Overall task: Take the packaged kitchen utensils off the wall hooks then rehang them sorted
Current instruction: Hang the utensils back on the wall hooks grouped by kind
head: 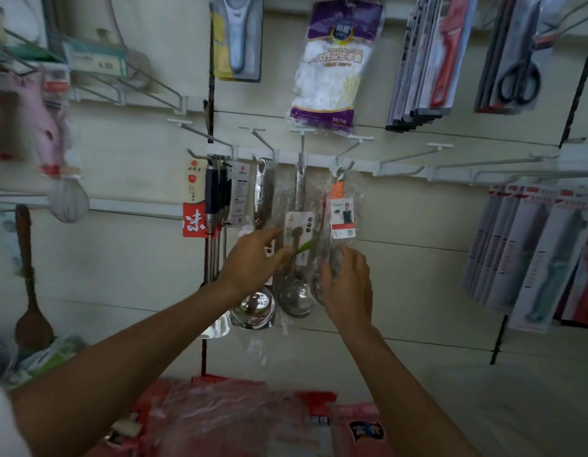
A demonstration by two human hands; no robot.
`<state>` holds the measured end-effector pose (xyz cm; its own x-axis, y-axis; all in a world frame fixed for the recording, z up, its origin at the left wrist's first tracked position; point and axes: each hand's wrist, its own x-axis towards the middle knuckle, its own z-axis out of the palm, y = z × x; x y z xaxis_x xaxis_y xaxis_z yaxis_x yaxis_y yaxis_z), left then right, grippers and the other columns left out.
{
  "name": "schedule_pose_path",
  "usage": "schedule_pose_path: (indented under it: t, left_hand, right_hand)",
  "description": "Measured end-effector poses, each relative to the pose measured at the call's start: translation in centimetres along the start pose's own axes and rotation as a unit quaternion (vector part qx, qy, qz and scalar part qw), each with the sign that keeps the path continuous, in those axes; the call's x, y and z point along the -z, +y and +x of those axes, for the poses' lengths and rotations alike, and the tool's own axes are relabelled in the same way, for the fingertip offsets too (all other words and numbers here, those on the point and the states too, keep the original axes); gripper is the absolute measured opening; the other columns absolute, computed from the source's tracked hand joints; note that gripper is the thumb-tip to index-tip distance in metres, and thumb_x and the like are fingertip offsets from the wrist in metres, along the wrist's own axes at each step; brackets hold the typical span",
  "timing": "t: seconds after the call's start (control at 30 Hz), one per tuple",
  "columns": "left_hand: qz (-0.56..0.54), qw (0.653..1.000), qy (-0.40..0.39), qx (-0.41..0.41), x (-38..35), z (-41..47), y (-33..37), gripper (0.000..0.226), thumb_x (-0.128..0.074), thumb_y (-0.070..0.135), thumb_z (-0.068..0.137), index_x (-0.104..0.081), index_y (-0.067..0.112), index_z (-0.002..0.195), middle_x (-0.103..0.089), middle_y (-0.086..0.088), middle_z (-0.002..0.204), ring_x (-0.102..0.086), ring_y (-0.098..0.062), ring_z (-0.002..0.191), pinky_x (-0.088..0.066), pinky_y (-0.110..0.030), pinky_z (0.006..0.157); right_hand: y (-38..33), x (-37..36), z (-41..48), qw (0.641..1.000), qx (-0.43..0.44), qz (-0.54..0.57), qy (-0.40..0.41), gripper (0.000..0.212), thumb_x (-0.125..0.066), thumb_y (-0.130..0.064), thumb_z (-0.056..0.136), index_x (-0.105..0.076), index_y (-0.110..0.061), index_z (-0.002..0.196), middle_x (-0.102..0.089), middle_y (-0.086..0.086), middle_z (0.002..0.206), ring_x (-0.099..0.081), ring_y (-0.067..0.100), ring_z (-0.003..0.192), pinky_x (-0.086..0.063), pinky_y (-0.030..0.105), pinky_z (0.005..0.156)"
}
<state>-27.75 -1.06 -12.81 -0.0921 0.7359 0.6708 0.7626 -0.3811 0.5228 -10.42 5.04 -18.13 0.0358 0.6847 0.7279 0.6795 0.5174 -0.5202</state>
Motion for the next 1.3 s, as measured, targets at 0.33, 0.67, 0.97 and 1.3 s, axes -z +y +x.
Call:
schedule_pose_path:
  t: [0.33,0.67,0.97,1.3]
  left_hand:
    - [0.163,0.987,0.015,-0.005,12.1,-7.6,-4.3,0.065,-0.063,0.053,0.088,-0.045,0.025,0.145,-0.052,-0.002,0.143,-0.047,-0.022,0.13,-0.043,-0.037,0.104]
    - [0.402,0.91,0.033,0.094,34.4,-23.4,-13.4,0.092,-0.026,0.08,0.081,-0.029,0.023,0.153,-0.028,-0.009,0.158,-0.024,-0.029,0.145,-0.02,-0.044,0.119]
    - [0.513,0.797,0.075,0.31,58.9,-50.5,-22.0,0.097,-0.02,0.081,0.076,-0.039,0.019,0.147,-0.039,-0.014,0.151,-0.032,-0.033,0.141,-0.021,-0.05,0.116]
    - [0.5,0.747,0.086,0.431,68.8,-71.3,-31.6,0.09,-0.026,0.076,0.08,-0.044,0.017,0.144,-0.044,-0.016,0.147,-0.038,-0.036,0.136,-0.027,-0.055,0.111]
  right_hand:
    - [-10.8,-1.7,-4.6,0.998,0.059,0.002,-0.03,0.052,-0.054,-0.036,0.1,-0.044,-0.009,0.144,-0.045,0.015,0.145,-0.045,0.032,0.131,-0.043,0.044,0.103]
    - [-30.0,-12.2,-17.6,0.975,0.163,0.058,-0.142,0.06,-0.046,-0.047,0.1,-0.04,-0.012,0.148,-0.036,0.015,0.156,-0.033,0.034,0.142,-0.028,0.046,0.114]
    - [-54.1,-23.1,-39.8,0.897,0.314,0.173,-0.258,0.062,-0.044,-0.048,0.093,-0.052,-0.004,0.137,-0.049,0.024,0.142,-0.048,0.042,0.128,-0.042,0.053,0.104]
    - [-69.8,-31.1,-61.7,0.813,0.414,0.165,-0.374,0.064,-0.044,-0.05,0.094,-0.048,-0.01,0.143,-0.046,0.017,0.148,-0.043,0.035,0.136,-0.037,0.049,0.109]
